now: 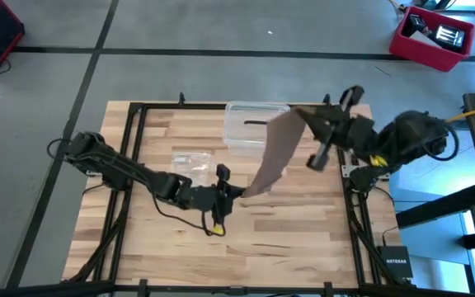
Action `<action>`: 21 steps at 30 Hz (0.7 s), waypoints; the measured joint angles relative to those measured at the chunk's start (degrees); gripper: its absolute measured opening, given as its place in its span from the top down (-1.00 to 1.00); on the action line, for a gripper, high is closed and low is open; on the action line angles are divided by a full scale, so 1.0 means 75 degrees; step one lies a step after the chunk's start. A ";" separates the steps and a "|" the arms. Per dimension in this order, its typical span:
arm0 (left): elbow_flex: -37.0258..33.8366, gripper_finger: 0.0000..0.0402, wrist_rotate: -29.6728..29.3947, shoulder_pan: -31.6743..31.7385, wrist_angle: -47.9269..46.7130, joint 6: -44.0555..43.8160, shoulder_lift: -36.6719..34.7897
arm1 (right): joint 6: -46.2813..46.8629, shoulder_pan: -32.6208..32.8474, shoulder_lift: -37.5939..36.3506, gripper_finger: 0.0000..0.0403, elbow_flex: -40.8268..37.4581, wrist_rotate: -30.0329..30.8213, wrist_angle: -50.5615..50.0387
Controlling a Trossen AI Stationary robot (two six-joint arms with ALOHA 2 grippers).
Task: Roll bandage
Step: Roll the brown bandage
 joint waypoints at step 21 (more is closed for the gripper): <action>-0.0003 1.00 -0.0190 -0.1200 0.1664 0.0232 0.0231 | 0.4003 -0.3744 0.0323 0.97 -0.2222 -0.1498 -0.2157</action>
